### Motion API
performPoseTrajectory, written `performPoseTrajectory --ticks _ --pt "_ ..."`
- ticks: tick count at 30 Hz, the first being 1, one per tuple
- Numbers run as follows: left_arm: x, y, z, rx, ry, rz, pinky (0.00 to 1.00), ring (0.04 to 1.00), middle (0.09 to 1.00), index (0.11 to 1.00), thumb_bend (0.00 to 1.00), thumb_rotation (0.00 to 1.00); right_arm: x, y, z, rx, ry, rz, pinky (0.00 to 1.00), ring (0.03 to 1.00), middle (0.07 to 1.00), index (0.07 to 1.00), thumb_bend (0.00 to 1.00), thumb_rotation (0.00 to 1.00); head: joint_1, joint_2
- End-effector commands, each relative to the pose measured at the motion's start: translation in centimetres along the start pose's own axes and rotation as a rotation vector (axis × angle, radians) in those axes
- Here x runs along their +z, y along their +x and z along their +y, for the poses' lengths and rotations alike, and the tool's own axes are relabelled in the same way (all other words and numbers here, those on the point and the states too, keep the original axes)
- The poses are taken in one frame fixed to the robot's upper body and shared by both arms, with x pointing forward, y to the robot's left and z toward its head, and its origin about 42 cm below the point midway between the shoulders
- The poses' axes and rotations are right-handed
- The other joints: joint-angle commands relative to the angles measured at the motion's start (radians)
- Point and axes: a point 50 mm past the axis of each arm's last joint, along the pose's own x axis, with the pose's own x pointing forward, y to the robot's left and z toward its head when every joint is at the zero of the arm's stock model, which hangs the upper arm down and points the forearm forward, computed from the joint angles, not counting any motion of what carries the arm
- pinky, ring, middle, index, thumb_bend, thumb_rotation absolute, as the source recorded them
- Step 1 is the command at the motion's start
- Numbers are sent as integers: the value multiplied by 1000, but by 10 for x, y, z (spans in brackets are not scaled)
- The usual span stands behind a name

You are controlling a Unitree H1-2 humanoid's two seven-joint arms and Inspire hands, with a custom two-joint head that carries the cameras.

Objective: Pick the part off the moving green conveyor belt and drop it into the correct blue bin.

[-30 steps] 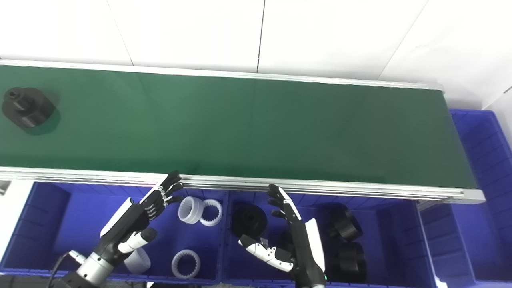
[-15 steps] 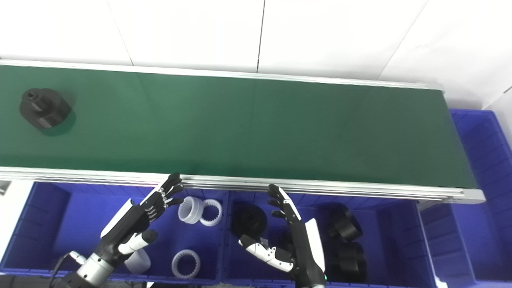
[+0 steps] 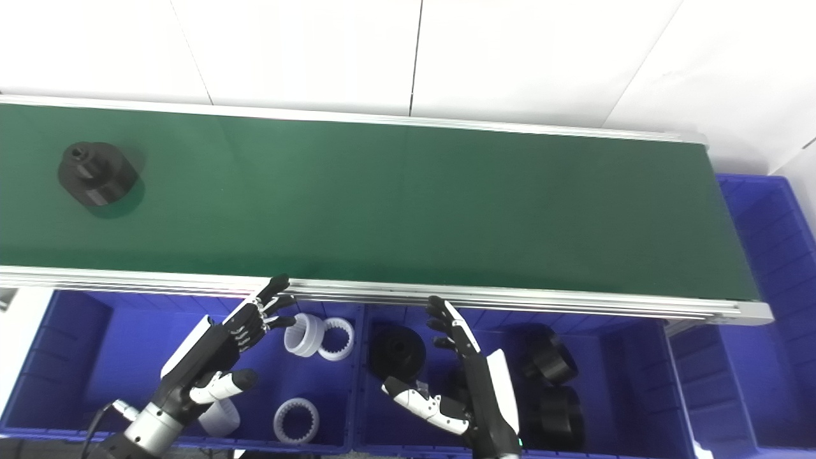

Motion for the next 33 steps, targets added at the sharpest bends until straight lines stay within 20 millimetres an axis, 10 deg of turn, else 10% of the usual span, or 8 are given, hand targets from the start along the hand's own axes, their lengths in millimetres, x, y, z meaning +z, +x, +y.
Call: performPoseTrajectory --ticks 1,23,33 --pt "5 2 -12 13 19 -36 812 923 975 953 649 693 3 -3 -9 -14 4 -69 740 819 857 898 798 424 54 -35" --pt "-13 14 -19 3 46 18 742 872 932 872 678 618 -20 -3 -13 -32 -1 -94 693 793 837 875 796 342 77 -209" --pt "-20 15 -17 31 69 44 713 854 908 855 694 635 28 9 -13 -55 39 -265 675 789 824 858 813 368 61 -244"
